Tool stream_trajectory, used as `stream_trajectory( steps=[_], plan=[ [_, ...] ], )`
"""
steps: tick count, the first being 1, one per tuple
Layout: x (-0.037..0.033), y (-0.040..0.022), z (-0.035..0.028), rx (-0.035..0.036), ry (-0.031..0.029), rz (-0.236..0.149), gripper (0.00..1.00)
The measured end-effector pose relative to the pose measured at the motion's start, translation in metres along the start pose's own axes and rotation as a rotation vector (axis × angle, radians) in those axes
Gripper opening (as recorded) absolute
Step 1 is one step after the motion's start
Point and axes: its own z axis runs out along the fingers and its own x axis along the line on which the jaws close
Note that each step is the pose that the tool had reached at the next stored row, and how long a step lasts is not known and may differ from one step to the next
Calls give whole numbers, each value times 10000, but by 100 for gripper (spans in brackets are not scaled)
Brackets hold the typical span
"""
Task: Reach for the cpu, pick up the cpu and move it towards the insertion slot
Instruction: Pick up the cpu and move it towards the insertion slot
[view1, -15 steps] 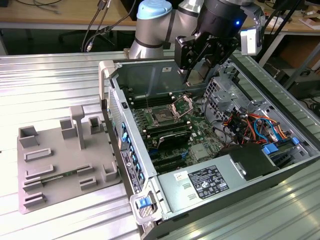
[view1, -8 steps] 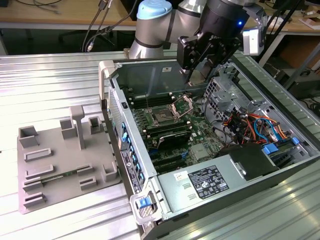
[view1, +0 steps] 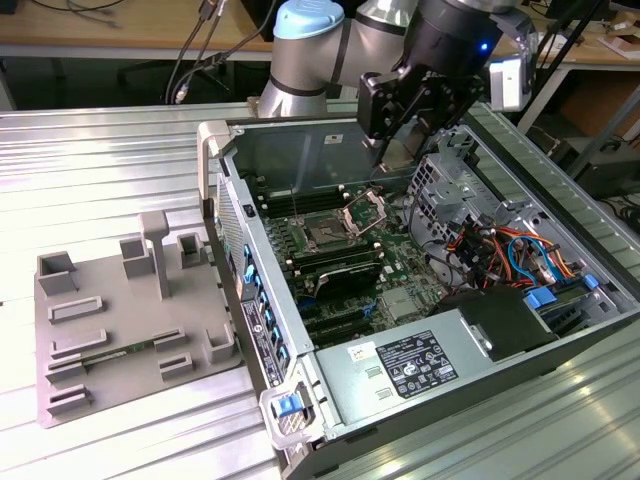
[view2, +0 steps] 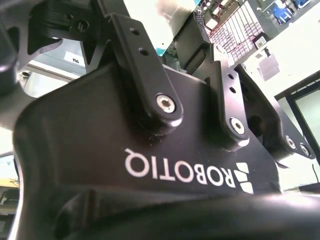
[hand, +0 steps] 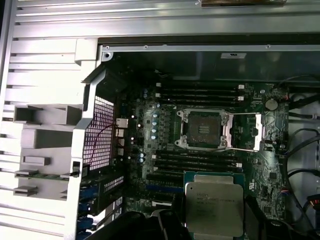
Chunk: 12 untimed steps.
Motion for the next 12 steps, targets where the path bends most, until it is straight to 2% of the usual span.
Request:
stream_trajectory(
  steps=[12],
  plan=[
    [-67,-5,4,1,0,-1,55]
  ],
)
